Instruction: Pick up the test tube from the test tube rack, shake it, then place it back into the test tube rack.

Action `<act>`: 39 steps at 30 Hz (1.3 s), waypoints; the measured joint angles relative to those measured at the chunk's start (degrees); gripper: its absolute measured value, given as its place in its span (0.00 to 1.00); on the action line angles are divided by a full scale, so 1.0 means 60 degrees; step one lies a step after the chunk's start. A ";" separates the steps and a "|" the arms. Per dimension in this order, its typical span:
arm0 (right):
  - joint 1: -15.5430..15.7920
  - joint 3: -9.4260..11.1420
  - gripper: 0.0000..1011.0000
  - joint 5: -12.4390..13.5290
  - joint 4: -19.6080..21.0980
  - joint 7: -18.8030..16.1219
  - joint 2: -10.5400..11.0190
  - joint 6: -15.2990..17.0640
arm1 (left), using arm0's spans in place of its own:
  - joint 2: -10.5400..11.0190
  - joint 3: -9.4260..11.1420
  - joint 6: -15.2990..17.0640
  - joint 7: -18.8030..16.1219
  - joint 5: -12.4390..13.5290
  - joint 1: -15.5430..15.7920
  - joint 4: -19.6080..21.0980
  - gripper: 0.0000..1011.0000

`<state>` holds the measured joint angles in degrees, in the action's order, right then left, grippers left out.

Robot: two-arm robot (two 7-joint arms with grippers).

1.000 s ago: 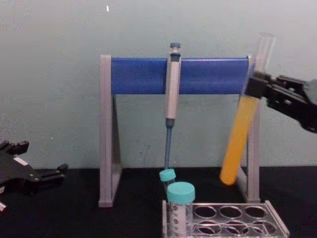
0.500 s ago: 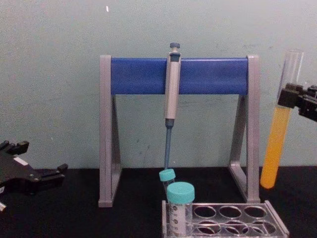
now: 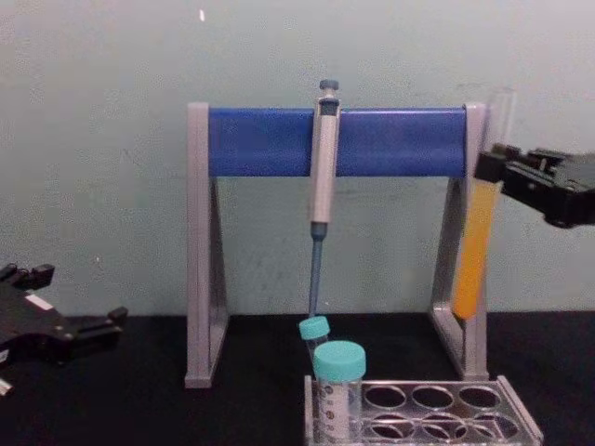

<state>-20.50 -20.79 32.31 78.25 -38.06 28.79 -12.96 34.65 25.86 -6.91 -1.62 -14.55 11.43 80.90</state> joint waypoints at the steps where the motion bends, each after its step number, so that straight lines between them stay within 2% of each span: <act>1: -0.0027 -0.0022 0.22 -0.0002 -0.0004 -0.0006 -0.0037 0.0039 | 0.0000 0.0001 0.0000 0.0000 -0.0001 0.0000 0.0000 0.99; 6: -0.0097 -0.0143 0.22 0.0089 0.0047 -0.0193 -0.0176 0.0235 | 0.0000 0.0000 0.0000 0.0000 0.0000 0.0000 0.0000 0.99; 10: -0.0080 -0.0225 0.22 0.0399 0.0185 -0.0543 -0.0183 0.0424 | 0.0000 0.0000 0.0000 0.0000 0.0000 -0.0001 0.0000 0.99; 12: -0.0013 -0.0304 0.22 0.0764 0.0322 -0.0981 -0.0066 0.0607 | 0.0000 0.0000 -0.0001 0.0000 0.0000 -0.0001 0.0000 0.99; 14: 0.0005 -0.0325 0.22 0.0863 0.0357 -0.1097 -0.0011 0.0652 | 0.0000 0.0001 0.0000 0.0000 -0.0001 -0.0001 0.0000 0.99; 19: 0.0182 -0.0392 0.22 0.1427 0.0690 -0.1826 0.0545 0.0976 | 0.0000 0.0000 0.0000 0.0000 0.0000 -0.0001 0.0000 0.99; 24: 0.0339 -0.0367 0.22 0.1565 0.0907 -0.2014 0.0990 0.1054 | 0.0000 0.0000 0.0000 0.0000 0.0000 0.0000 -0.0001 0.99; 25: 0.0411 -0.0329 0.22 0.1602 0.0976 -0.2046 0.1172 0.1054 | 0.0000 0.0000 0.0000 0.0001 0.0000 0.0000 0.0000 0.99; 28: 0.0541 -0.0231 0.22 0.1572 0.1093 -0.1946 0.1535 0.0967 | 0.0000 0.0000 -0.0001 0.0000 0.0000 0.0000 0.0000 0.99; 31: 0.0566 -0.0197 0.22 0.1402 0.1095 -0.1741 0.1652 0.0819 | 0.0000 0.0000 0.0000 0.0000 0.0000 0.0000 0.0000 0.99; 35: 0.0533 -0.0171 0.22 0.1044 0.0998 -0.1354 0.1689 0.0614 | 0.0000 0.0001 0.0000 0.0001 0.0000 0.0000 0.0000 0.99; 39: 0.0382 -0.0175 0.22 0.0569 0.0835 -0.0942 0.1561 0.0397 | 0.0000 0.0000 0.0000 0.0000 0.0000 -0.0001 0.0000 0.99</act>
<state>-18.21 -21.84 35.72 83.27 -43.71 38.16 -10.58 34.65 25.86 -6.91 -1.62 -14.55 11.43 80.90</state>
